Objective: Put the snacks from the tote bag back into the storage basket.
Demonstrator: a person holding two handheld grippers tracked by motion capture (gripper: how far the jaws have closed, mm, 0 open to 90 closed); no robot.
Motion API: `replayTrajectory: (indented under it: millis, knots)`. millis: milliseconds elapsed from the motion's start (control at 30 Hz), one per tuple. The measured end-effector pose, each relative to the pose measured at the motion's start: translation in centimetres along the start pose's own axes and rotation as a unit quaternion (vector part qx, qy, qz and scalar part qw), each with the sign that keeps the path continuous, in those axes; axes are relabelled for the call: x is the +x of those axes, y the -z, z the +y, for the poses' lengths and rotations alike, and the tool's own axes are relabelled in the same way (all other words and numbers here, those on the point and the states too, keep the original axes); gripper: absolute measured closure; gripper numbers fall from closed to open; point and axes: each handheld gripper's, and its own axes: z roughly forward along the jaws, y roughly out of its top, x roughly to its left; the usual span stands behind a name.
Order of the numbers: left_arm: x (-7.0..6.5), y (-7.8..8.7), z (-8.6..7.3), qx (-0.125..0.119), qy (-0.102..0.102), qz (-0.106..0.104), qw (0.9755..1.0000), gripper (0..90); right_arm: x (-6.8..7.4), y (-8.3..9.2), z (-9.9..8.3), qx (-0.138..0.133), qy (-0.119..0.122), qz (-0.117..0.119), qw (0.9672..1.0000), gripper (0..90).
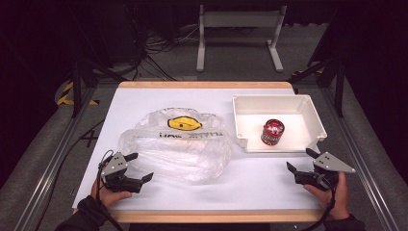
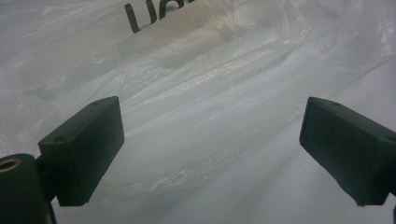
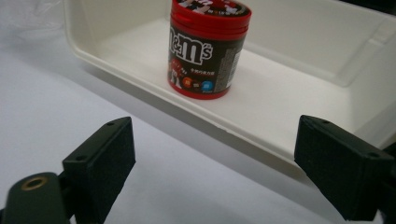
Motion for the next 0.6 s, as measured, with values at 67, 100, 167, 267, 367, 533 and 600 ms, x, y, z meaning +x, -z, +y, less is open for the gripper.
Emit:
replayTrajectory:
  millis: [67, 100, 167, 267, 367, 533, 600]
  knots:
    - [-0.05, -0.02, -0.02, -0.001, 0.007, 0.004, 1.0, 7.3, 0.28, 0.13, -0.06, -0.01, 0.014, -0.001, 0.9999, 12.1]
    - [-0.03, -0.01, -0.02, 0.0, 0.008, 0.008, 0.9999, 7.3, 0.37, 0.04, -0.08, -0.004, 0.018, 0.002, 0.9998, 10.7]
    - [0.02, -0.02, -0.01, 0.0, 0.012, 0.01, 0.9999, 7.3, 0.49, -0.06, -0.06, 0.0, 0.025, 0.002, 0.9997, 10.0]
    - [0.08, -0.1, 0.04, 0.004, 0.012, 0.014, 0.9998, 7.3, 0.56, -0.26, -0.02, 0.01, 0.028, 0.002, 0.9995, 9.4]
    - [-0.03, -0.04, 0.0, 0.002, 0.015, 0.014, 0.9998, 7.1, 0.53, -0.29, -0.01, 0.012, 0.025, 0.002, 0.9996, 9.4]
    - [0.01, -0.09, 0.04, 0.005, 0.009, 0.014, 0.9998, 6.0, 0.35, -0.64, 0.1, 0.028, 0.017, 0.003, 0.9995, 8.8]
    - [0.01, -0.17, 0.06, 0.007, 0.011, 0.012, 0.9998, 5.9, 0.35, -0.73, 0.13, 0.033, 0.018, 0.002, 0.9993, 8.8]
